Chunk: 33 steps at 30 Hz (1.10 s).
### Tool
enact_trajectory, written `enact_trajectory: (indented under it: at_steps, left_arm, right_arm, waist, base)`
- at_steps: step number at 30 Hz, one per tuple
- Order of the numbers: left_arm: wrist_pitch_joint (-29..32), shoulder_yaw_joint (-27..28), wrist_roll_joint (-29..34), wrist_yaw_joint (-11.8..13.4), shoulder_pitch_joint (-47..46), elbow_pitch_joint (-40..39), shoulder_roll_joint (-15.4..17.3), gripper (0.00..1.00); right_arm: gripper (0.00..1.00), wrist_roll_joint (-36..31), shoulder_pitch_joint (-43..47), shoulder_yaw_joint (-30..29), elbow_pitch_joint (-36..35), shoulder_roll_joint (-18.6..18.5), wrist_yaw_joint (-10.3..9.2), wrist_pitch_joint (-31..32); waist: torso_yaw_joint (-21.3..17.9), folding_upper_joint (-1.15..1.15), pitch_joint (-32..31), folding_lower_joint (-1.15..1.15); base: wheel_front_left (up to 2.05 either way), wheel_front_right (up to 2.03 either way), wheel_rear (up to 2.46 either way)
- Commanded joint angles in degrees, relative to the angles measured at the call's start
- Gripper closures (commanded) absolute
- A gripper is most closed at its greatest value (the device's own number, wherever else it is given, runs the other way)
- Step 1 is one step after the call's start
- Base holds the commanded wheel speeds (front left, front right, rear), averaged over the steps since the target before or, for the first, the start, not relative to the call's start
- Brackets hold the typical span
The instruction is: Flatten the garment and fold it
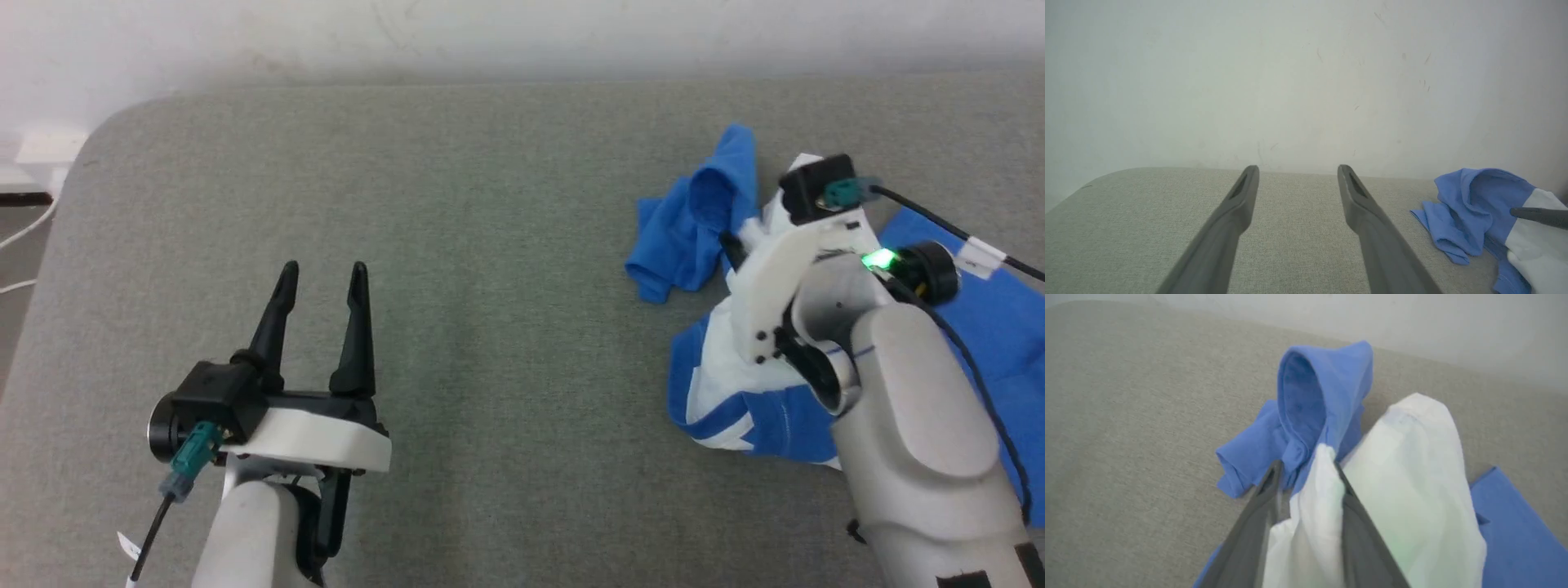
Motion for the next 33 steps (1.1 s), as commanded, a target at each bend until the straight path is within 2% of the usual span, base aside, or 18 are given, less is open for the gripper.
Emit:
enact_trajectory:
  at_steps: [1,7,11,14,15,16,17,21,25,29,33]
  left_arm:
    - [-0.27,0.06,-0.37,-0.13,-0.88,0.19,-0.04,0.0]
    - [-0.27,0.86,-0.29,0.25,-0.23,0.2,-0.04,0.0]
    - [-0.27,1.21,-0.3,0.42,0.07,-0.13,-0.04,0.0]
    - [-0.27,1.32,-0.42,0.55,0.21,-0.28,-0.04,0.0]
    - [-0.27,1.34,-0.44,0.58,0.28,-0.3,-0.04,0.0]
    - [-0.27,1.43,-0.42,0.61,0.41,-0.31,-0.04,0.0]
    - [-0.27,1.57,-0.39,0.63,0.6,-0.31,-0.04,0.0]
    - [-0.27,1.97,-0.12,0.61,1.17,-0.2,-0.04,0.0]
    - [-0.27,2.16,0.28,0.65,1.86,-0.22,-0.04,0.0]
    - [-0.27,2.24,0.66,0.35,2.53,0.03,-0.04,0.0]
    - [-0.27,1.75,1.14,-0.12,3.16,0.89,-0.04,0.0]
  right_arm:
    - [1.0,1.59,-1.81,2.61,-0.58,0.16,-0.05,-1.91]
    - [1.0,6.73,-1.34,19.98,-5.22,0.16,-0.05,-4.65]
    - [1.0,9.2,1.38,31.97,-6.13,0.16,-0.05,-0.88]
    - [1.0,11.1,3.55,37.87,-4.46,0.15,-0.05,3.2]
    - [0.93,12.01,4.11,39.03,-4.24,0.02,-0.05,4.0]
    - [0.22,13.05,4.55,40.18,-4.4,-0.34,-0.05,4.44]
    - [0.0,14.3,5.01,40.92,-4.77,-0.91,-0.05,4.88]
    - [0.0,16.91,5.98,40.6,-8.5,-3.26,-0.05,3.41]
    - [0.0,17.35,9.3,34.16,-15.76,-6.77,-0.05,-1.89]
    - [0.0,15.06,16.62,21.44,-23.6,-7.3,-0.05,-8.37]
    - [0.0,9.96,25.04,5.99,-28.57,-3.1,-0.05,-16.19]
  waist:
    - [1.23,0.0,0.09,-0.01]
    - [2.01,0.0,-1.27,-0.01]
    - [2.17,0.0,-1.44,-0.01]
    - [2.1,0.0,-1.33,-0.01]
    - [2.0,0.0,-1.33,-0.01]
    - [1.8,0.0,-1.42,-0.01]
    - [1.54,0.0,-1.59,-0.01]
    - [0.71,0.0,-2.3,-0.01]
    - [-0.68,0.0,-3.64,-0.01]
    - [-2.17,0.0,-4.59,-0.01]
    - [-3.9,0.0,-5.08,-0.01]
  base:
    - [0.0,0.0,0.0]
    - [0.0,0.0,0.0]
    - [0.0,0.0,0.0]
    - [0.0,0.0,0.0]
    - [0.0,0.0,0.0]
    - [0.0,0.0,0.0]
    - [0.0,0.0,0.0]
    - [0.0,0.0,0.0]
    - [0.0,0.0,0.0]
    - [0.0,0.0,0.0]
    - [0.0,0.0,0.0]
